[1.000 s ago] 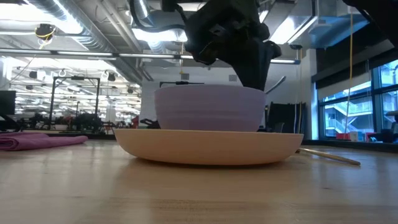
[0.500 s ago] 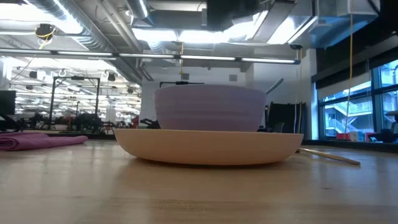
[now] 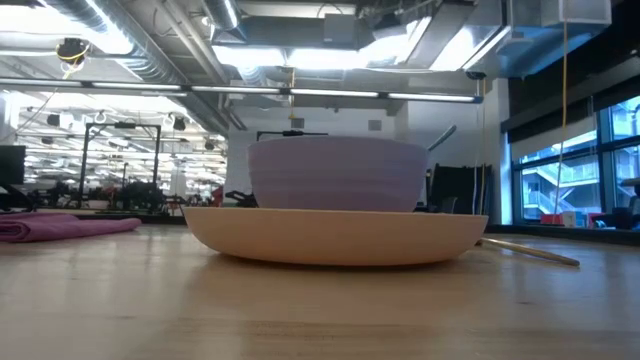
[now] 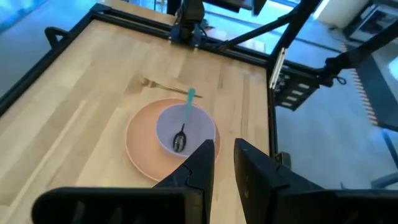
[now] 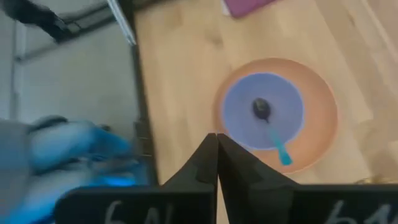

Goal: Set table place
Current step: Return to Home Position

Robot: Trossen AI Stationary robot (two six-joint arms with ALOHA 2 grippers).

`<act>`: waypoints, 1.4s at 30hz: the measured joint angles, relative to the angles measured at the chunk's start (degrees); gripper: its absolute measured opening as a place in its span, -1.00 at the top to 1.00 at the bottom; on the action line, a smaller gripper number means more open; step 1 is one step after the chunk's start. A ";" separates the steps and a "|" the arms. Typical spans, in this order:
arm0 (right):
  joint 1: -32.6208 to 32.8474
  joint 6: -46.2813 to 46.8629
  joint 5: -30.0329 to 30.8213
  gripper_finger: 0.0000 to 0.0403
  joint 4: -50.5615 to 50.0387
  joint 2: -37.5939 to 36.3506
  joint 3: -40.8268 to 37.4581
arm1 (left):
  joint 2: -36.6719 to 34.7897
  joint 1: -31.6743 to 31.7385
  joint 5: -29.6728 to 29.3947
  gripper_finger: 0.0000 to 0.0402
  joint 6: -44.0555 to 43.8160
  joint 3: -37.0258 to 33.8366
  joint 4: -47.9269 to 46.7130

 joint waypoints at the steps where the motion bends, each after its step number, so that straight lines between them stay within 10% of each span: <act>1: 0.60 1.20 0.04 0.95 0.40 -1.04 -0.01 | -0.48 0.02 -0.03 0.73 0.16 0.00 -0.05; 10: 1.74 -6.99 3.47 0.95 1.22 -4.69 -0.03 | -1.65 0.05 -10.60 0.73 12.21 0.00 0.41; 15: 1.62 -6.70 15.02 0.95 -3.72 -4.75 -0.07 | -1.32 1.19 -25.02 0.73 11.85 -0.42 -3.48; 22: 6.95 0.34 18.56 0.95 -8.49 -6.45 -4.65 | -5.19 0.80 -18.78 0.73 0.79 -3.51 -12.02; 30: 17.39 13.61 32.28 0.95 -8.42 -16.66 -23.51 | -18.17 -2.14 -25.72 0.73 -5.90 -13.51 -11.23; 42: 21.35 8.11 38.20 0.95 29.27 -37.92 -62.31 | -28.80 -6.15 -14.31 0.73 14.53 -45.87 30.95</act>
